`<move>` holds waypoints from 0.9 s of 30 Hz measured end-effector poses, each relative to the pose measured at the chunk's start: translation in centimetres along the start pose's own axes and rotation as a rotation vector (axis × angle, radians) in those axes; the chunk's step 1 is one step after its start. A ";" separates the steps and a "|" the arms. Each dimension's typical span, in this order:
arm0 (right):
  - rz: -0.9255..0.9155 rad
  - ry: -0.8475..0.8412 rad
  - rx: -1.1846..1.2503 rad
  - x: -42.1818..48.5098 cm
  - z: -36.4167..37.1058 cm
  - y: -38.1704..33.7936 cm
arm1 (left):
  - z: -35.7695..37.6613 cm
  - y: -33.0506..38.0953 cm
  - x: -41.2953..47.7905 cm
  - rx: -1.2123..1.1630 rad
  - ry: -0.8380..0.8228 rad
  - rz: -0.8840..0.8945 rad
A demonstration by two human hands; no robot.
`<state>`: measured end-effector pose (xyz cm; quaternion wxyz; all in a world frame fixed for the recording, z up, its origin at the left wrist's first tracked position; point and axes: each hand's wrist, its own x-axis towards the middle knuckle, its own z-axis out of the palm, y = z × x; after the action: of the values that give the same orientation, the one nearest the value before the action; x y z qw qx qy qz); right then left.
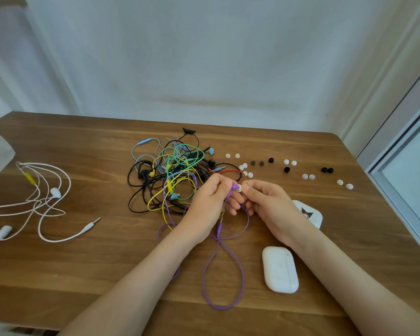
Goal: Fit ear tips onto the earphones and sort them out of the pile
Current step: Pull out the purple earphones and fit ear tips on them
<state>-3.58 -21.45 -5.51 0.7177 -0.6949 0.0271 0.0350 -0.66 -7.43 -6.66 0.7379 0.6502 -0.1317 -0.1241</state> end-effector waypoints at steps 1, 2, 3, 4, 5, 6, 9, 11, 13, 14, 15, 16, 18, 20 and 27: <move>-0.003 -0.006 0.005 0.0 0.0 0.0 | 0.0 0.0 0.0 0.008 -0.001 0.002; -0.004 -0.012 0.015 0.0 0.0 -0.1 | 0.0 0.0 -0.1 0.018 -0.001 0.005; -0.004 -0.015 0.027 0.0 0.0 -0.1 | 0.0 -0.1 -0.1 0.028 -0.001 0.007; 0.000 -0.016 0.038 0.0 -0.1 -0.1 | -0.1 -0.1 -0.1 0.038 0.000 0.008; 0.004 -0.017 0.046 0.0 -0.2 -0.1 | -0.1 -0.2 -0.1 0.052 0.002 0.007; 0.008 -0.020 0.049 0.1 -0.3 -0.1 | -0.1 -0.2 0.0 0.073 0.004 0.006; 0.017 -0.032 0.054 0.3 -0.6 0.2 | -0.2 -0.4 0.1 0.144 0.005 -0.004; 0.017 -0.034 0.056 0.3 -0.7 0.3 | -0.2 -0.5 0.0 0.186 0.010 -0.005; 0.006 -0.029 0.038 0.3 -0.7 0.3 | -0.2 -0.5 0.0 0.215 0.016 0.005; -0.002 -0.028 0.023 0.2 -0.7 0.3 | -0.2 -0.5 -0.1 0.224 0.020 0.012; -0.013 -0.029 0.010 0.2 -0.6 0.3 | -0.2 -0.6 0.0 0.232 0.026 0.019; -0.024 -0.029 0.001 0.1 -0.5 0.4 | -0.2 -0.6 -0.1 0.242 0.030 0.025; -0.037 -0.023 -0.012 0.2 -0.4 0.6 | -0.1 -0.5 0.0 0.262 0.033 0.027; -0.039 -0.012 -0.018 0.2 -0.4 0.6 | -0.1 -0.5 0.0 0.263 0.027 0.022; -0.056 -0.032 0.017 0.3 -0.4 0.8 | -0.3 -0.7 0.3 0.282 -0.007 0.022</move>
<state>-3.40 -21.82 -6.34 0.7248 -0.6885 -0.0033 0.0256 -0.33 -7.36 -7.42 0.6401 0.7455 -0.1576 -0.0987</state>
